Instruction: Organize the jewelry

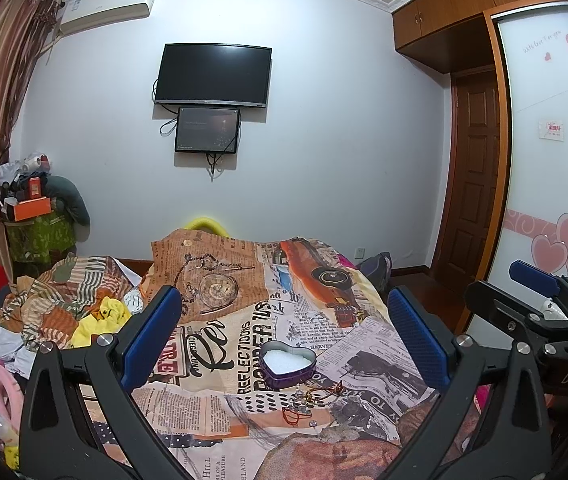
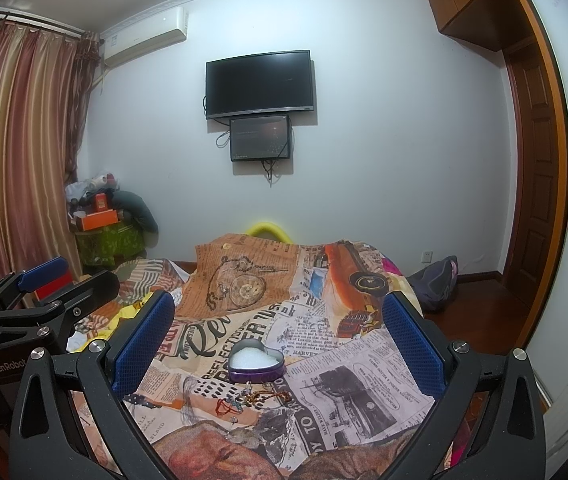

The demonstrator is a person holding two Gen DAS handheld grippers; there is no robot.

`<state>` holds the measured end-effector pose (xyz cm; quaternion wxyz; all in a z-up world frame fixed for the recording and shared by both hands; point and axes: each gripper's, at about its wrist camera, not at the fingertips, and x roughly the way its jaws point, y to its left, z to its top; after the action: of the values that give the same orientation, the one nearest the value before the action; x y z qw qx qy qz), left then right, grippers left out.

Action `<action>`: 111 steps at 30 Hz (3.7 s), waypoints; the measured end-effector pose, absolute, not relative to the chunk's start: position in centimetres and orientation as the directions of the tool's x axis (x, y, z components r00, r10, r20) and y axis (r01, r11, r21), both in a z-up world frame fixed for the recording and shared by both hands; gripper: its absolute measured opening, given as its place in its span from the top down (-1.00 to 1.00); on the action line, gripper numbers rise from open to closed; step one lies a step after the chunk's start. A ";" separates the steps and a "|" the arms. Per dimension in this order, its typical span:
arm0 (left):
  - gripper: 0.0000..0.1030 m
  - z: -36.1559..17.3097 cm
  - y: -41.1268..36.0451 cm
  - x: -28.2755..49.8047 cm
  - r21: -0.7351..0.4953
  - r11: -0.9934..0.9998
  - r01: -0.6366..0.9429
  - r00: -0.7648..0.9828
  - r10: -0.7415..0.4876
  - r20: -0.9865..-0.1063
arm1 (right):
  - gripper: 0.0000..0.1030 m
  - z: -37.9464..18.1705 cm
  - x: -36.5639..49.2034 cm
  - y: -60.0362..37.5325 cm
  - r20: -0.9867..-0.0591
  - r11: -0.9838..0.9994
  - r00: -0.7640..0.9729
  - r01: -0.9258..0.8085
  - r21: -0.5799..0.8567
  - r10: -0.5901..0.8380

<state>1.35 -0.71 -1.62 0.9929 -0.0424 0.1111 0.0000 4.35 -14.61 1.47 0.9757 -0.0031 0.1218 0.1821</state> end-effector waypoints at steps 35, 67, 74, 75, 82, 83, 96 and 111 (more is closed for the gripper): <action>-1.00 -11.3 2.3 10.6 -0.081 0.992 -0.095 0.823 0.032 -0.568 | -1.00 -6.9 12.4 -14.6 -0.558 0.947 0.774 -0.314 0.073 0.299; -0.60 -19.1 4.0 13.3 -0.110 0.990 -0.084 0.648 -0.029 -0.761 | 0.77 -15.5 15.0 -6.9 -0.810 0.793 0.405 -0.598 0.115 0.423; -0.60 -19.0 2.3 13.7 -0.126 0.992 -0.029 0.649 -0.077 -0.757 | 0.83 -15.0 15.0 -7.5 -0.792 0.799 0.417 -0.584 0.141 0.445; -0.60 -18.9 1.9 13.8 -0.127 0.992 -0.016 0.650 -0.086 -0.755 | 0.83 -14.8 15.1 -7.7 -0.788 0.802 0.424 -0.579 0.144 0.447; -0.60 -19.4 -0.1 15.2 -0.135 0.990 0.040 0.634 -0.130 -0.762 | 0.83 -13.7 16.2 -10.4 -0.758 0.848 0.492 -0.508 0.151 0.429; -0.60 -19.6 -0.3 15.4 -0.135 0.990 0.046 0.630 -0.133 -0.765 | 0.83 -13.5 16.4 -10.8 -0.754 0.854 0.501 -0.499 0.150 0.425; 0.23 -21.3 -2.2 17.0 -0.169 0.977 0.132 0.566 -0.214 -0.796 | 0.83 -13.5 17.7 -13.8 -0.731 0.887 0.552 -0.433 0.160 0.401; 0.86 -19.3 -1.7 15.8 -0.178 0.976 0.124 0.604 -0.217 -0.767 | 0.83 -11.8 17.0 -13.9 -0.705 0.884 0.579 -0.443 0.150 0.410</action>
<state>15.80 -1.67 -19.35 0.8939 -0.0534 0.4348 -0.0955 17.00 -13.92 -11.80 0.8883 -0.0213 0.3908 0.2402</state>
